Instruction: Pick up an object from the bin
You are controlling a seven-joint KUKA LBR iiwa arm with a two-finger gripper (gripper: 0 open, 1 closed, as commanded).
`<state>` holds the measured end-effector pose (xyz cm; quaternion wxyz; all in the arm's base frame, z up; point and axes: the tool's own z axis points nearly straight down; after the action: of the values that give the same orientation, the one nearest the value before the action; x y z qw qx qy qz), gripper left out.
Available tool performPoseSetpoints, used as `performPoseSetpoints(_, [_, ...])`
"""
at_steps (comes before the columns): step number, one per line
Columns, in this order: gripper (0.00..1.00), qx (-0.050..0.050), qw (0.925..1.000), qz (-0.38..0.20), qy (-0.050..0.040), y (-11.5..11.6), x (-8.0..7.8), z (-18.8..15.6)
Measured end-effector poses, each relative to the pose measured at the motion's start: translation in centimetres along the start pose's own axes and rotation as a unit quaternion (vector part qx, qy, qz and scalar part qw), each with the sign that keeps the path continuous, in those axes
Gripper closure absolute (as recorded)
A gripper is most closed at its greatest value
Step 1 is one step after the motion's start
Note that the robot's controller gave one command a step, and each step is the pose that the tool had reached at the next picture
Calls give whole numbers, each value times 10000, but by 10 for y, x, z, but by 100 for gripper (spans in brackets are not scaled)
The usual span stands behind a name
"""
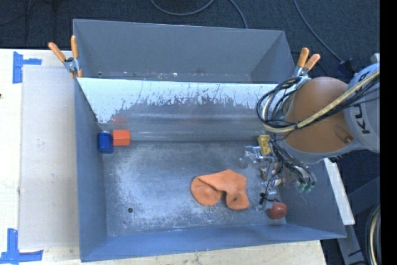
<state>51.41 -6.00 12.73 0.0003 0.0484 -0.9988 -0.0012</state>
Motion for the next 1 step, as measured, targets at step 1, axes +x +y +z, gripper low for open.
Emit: performPoseSetpoints(1, [0, 18, 9997, -245, 14, 32, -6, 40])
